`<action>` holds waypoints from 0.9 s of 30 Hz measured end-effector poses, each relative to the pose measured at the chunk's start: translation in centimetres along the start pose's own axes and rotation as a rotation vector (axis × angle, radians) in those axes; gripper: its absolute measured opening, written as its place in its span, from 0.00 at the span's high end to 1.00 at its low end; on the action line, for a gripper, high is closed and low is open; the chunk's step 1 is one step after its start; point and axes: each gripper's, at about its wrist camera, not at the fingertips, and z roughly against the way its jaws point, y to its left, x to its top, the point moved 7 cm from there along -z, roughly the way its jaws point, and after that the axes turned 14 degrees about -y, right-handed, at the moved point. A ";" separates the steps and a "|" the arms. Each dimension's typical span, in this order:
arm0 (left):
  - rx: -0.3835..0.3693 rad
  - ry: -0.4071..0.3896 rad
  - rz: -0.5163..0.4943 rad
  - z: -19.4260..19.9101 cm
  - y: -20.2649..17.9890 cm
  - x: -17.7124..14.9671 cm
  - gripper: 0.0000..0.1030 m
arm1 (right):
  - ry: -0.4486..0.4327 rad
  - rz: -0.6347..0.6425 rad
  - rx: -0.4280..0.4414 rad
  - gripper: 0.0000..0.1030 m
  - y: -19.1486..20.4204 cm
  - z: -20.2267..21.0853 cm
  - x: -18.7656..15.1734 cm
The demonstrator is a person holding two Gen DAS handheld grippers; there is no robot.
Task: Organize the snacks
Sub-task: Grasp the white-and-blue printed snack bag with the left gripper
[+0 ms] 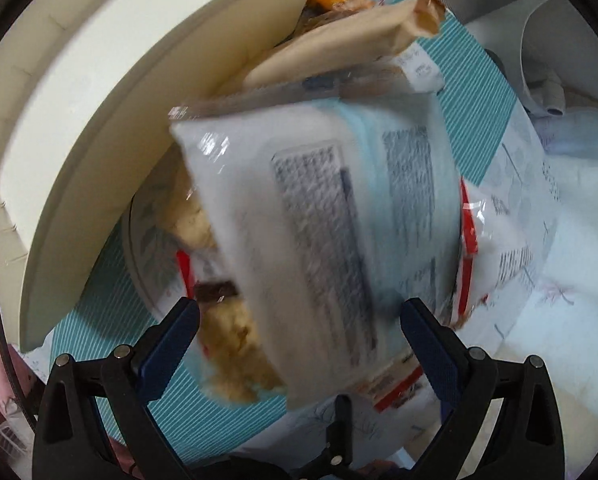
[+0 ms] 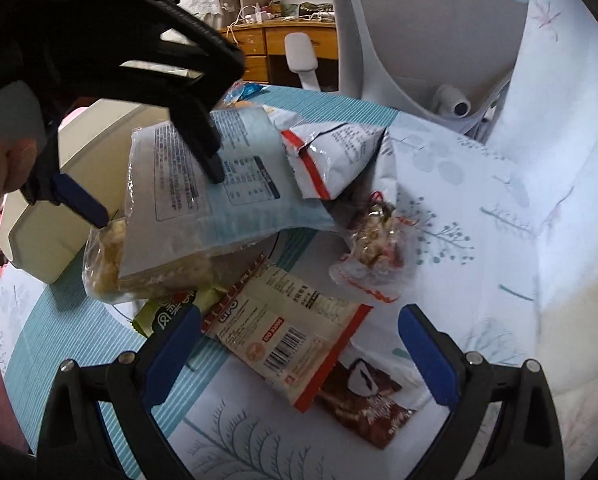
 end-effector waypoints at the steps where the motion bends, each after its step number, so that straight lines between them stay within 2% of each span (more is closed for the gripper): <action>1: -0.008 -0.008 0.008 -0.2 -0.2 0.3 0.03 | 0.001 -0.005 0.009 0.04 0.0 -0.1 -0.1; 6: -0.085 0.000 0.082 -1.9 -1.1 0.9 0.05 | 0.030 -0.121 0.080 0.04 -0.4 -1.4 -0.7; 8: -0.093 0.000 0.104 -2.2 -1.2 1.0 0.07 | 0.038 -0.132 0.084 0.13 -0.5 -1.7 -0.9; 10: -0.101 -0.010 0.097 -2.0 -1.5 1.0 0.14 | 0.040 -0.130 0.060 0.26 -0.9 -1.9 -0.9; 12: -0.108 -0.018 0.080 -1.7 -2.4 0.8 0.28 | 0.040 -0.153 0.036 0.38 -1.5 -1.7 -0.9; 13: -0.121 -0.017 0.075 -1.5 -2.7 0.8 0.31 | 0.040 -0.164 0.025 0.47 -2.0 -1.6 -0.9; 14: -0.130 -0.014 0.077 -1.4 -2.8 0.8 0.37 | 0.041 -0.169 0.019 0.51 -2.2 -1.4 -0.8; 17: -0.146 0.003 0.097 -0.9 -3.0 0.6 0.47 | 0.053 -0.192 0.003 0.72 -2.9 -1.1 -0.7; 19: -0.170 0.010 0.114 -0.3 -3.1 0.3 0.53 | 0.065 -0.206 -0.008 0.99 -3.3 -1.0 -0.6; 24: -0.194 0.013 0.094 2.0 -3.0 -0.2 0.64 | 0.077 -0.267 0.014 1.00 -2.8 0.0 -0.7; 27: -0.210 0.015 0.100 3.2 -2.9 -0.5 0.66 | 0.062 -0.286 0.011 1.00 -2.1 1.3 -0.4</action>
